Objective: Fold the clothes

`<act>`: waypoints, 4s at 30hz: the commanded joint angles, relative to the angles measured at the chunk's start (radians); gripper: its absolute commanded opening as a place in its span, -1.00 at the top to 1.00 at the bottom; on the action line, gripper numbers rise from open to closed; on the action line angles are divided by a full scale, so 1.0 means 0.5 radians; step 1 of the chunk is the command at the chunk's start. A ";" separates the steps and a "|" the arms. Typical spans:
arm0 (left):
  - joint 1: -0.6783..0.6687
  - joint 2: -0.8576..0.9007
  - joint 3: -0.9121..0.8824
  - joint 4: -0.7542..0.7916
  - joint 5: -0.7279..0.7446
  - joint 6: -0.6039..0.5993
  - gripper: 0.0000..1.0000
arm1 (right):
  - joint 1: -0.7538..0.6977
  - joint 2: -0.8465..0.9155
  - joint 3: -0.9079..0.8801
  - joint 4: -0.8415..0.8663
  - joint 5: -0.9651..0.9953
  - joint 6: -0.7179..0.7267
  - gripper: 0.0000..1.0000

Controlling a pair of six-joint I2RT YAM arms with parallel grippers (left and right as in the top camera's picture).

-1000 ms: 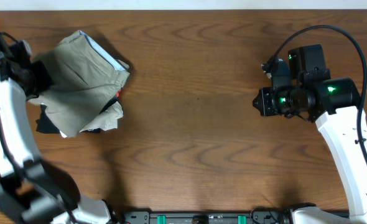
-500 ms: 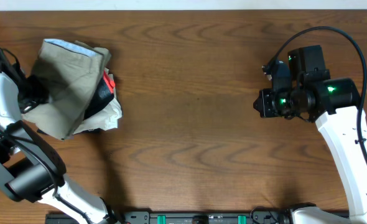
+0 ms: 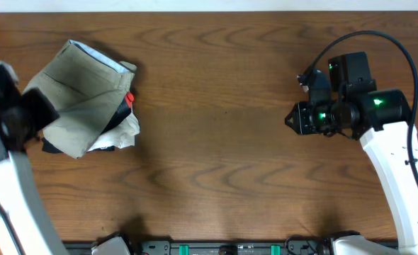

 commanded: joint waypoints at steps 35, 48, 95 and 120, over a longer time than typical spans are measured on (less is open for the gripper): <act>-0.478 -1.195 -0.002 -0.771 0.367 -0.031 -0.96 | 0.005 -1.606 0.014 -0.316 -0.108 -0.181 -0.99; -0.478 -1.195 -0.002 -0.771 0.367 -0.031 -0.96 | 0.005 -1.605 -0.032 -0.285 0.280 -0.223 -0.99; -0.478 -1.195 -0.002 -0.771 0.367 -0.031 -0.96 | -0.132 -2.754 -2.354 0.960 0.156 -0.450 -0.98; -0.476 -1.335 -0.522 0.289 0.233 0.037 -0.96 | -0.132 -2.754 -2.354 0.960 0.156 -0.450 -0.98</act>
